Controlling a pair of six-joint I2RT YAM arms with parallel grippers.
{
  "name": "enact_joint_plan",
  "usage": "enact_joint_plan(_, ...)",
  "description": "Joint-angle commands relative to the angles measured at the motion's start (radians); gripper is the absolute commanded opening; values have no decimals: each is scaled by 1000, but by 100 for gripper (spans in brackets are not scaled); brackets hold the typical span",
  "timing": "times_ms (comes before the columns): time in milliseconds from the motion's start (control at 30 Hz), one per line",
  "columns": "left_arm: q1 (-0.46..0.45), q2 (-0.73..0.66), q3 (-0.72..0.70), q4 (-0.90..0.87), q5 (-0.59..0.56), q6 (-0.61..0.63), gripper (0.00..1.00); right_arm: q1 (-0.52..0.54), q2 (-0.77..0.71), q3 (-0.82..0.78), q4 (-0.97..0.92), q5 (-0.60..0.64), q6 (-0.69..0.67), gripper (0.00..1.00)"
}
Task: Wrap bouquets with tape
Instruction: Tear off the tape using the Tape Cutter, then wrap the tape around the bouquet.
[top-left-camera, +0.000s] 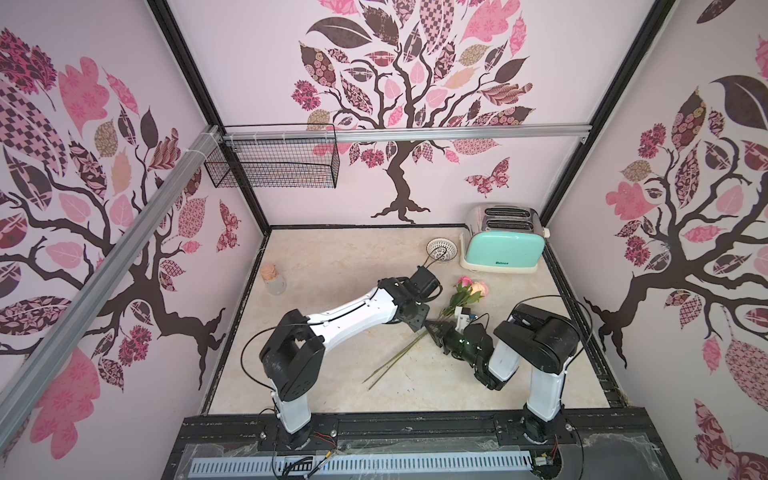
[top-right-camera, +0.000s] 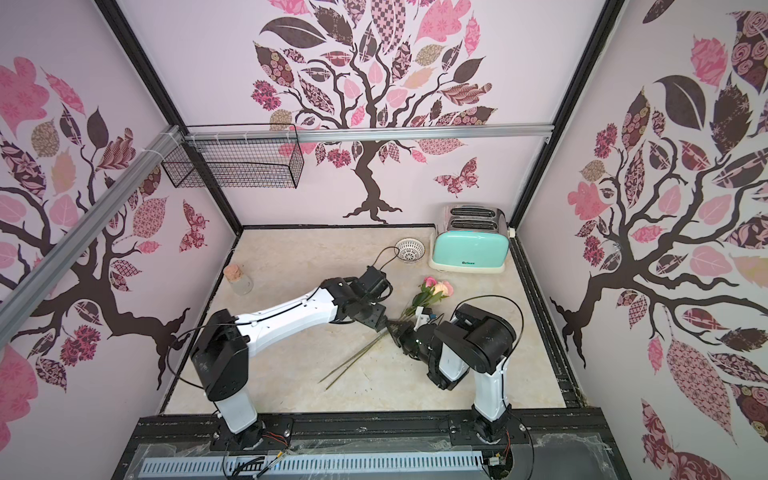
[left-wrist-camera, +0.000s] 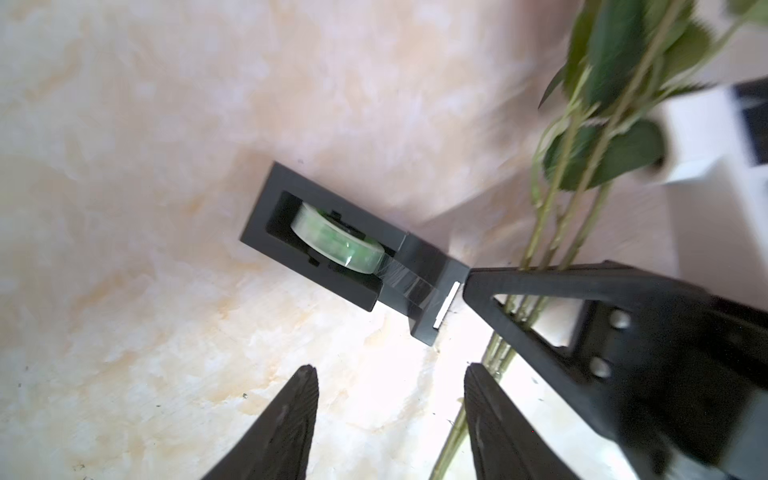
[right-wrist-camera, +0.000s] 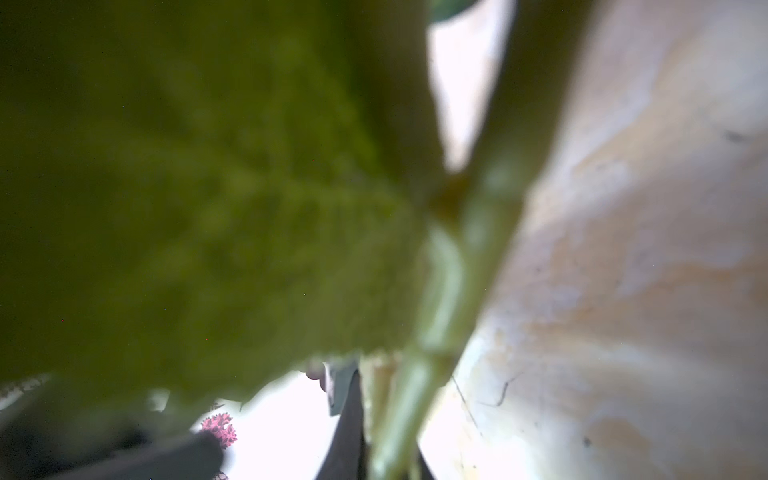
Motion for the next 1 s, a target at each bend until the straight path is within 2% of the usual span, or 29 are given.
enact_joint_plan(0,58,-74,14,-32,31,-45,58,-27,-145,20,-124,-20,-102,0)
enact_joint_plan(200,211,-237,-56,113,259,-88,59,-77,-343,148,-464,-82,-301,0)
enact_joint_plan(367,219,-342,-108,200,352,-16,47,-123,-391,325,-759,-177,-419,0)
enact_joint_plan(500,219,-386,-152,239,453,60,47,-124,-386,490,-1011,-216,-513,0)
enact_joint_plan(567,217,-390,-165,259,506,61,47,-124,-377,553,-1093,-238,-533,0)
enact_joint_plan(767,212,-312,-147,274,626,18,43,-124,-355,620,-1153,-287,-505,0)
enact_joint_plan(967,191,-262,-157,317,634,-14,40,-124,-363,622,-1136,-299,-474,0)
